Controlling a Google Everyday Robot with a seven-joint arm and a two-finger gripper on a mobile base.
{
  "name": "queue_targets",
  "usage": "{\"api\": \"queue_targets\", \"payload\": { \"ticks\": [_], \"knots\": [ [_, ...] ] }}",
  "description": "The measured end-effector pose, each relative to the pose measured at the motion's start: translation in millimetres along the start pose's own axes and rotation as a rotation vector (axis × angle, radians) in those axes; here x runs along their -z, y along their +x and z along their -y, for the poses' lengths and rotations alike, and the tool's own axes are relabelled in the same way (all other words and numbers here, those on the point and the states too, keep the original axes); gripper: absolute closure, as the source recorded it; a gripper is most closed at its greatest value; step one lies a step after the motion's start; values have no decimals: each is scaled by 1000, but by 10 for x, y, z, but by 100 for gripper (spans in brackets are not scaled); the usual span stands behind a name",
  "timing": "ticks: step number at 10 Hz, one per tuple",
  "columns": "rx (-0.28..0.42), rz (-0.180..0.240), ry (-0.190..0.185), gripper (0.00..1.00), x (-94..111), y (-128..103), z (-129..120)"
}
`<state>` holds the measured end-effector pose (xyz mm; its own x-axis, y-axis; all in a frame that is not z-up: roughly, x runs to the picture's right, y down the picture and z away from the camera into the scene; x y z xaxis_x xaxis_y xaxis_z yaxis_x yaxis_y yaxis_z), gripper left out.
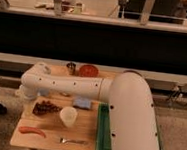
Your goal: Place grapes in purple bowl
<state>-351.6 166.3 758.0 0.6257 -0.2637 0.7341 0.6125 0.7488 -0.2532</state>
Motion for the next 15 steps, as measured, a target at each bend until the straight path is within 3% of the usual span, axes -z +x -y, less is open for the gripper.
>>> {"api": "queue_targets", "payload": {
  "ticks": [5,9,15],
  "knots": [
    [-48,-36,-26,20,-212,356,-63],
    [-107,-91,-37,20,-157,660,-171],
    [-154,-115,-73,20,-309,880,-301]
  ]
}}
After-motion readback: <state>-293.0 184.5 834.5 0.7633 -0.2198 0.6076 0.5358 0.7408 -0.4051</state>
